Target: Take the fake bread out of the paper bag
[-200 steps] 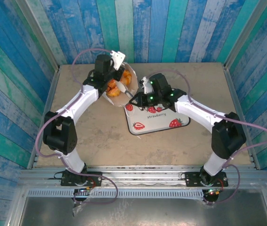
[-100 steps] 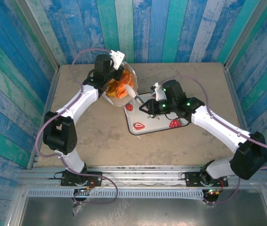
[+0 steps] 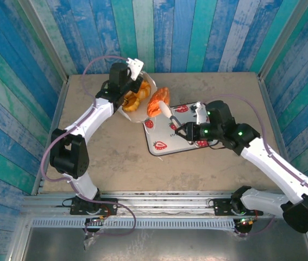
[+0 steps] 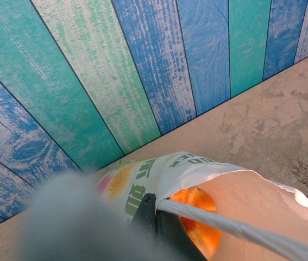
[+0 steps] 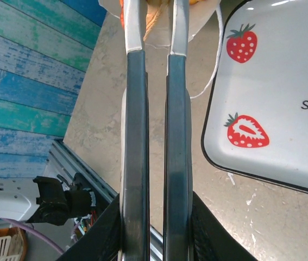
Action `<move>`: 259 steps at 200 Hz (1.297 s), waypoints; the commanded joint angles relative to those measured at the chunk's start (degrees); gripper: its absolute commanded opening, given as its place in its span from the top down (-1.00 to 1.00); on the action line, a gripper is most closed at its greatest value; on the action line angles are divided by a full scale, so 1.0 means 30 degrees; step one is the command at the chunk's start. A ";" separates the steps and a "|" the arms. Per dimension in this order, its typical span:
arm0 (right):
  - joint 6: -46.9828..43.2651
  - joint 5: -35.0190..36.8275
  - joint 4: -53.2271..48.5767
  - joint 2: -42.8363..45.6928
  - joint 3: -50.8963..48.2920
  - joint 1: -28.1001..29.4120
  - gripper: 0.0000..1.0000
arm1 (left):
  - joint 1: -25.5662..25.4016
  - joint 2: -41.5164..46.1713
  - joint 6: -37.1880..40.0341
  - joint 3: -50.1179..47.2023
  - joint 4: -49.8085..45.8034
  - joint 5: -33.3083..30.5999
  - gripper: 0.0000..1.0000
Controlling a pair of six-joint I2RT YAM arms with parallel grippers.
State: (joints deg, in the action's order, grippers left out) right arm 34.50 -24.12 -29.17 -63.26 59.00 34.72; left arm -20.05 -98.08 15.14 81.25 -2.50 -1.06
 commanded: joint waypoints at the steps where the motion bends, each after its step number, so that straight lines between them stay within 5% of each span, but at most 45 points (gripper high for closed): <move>1: -0.0256 -0.0075 -0.0090 0.1389 -0.0281 -0.1128 0.59 | -0.0002 0.0968 0.0201 0.0127 0.0527 -0.0299 1.00; 74: -0.1192 -0.1318 -0.0874 0.2299 -0.2130 -0.4917 0.55 | -0.0002 0.1384 0.1070 -0.0163 0.0275 -0.0863 1.00; 141: -0.3460 -0.6069 0.0859 -0.2147 -0.2877 -0.5099 0.56 | 0.0004 0.1843 0.1304 -0.0716 0.0789 -0.0088 1.00; 259: -0.5482 -0.8489 0.2663 -0.7759 -0.1790 -0.4456 0.51 | 0.0056 0.1728 0.2161 -0.0568 0.0631 0.0191 1.00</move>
State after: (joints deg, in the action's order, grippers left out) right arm 21.02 -45.50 -23.70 -84.42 50.85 20.64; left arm -20.03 -97.86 20.82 79.94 -1.19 -1.15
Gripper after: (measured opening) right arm 0.266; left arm 0.047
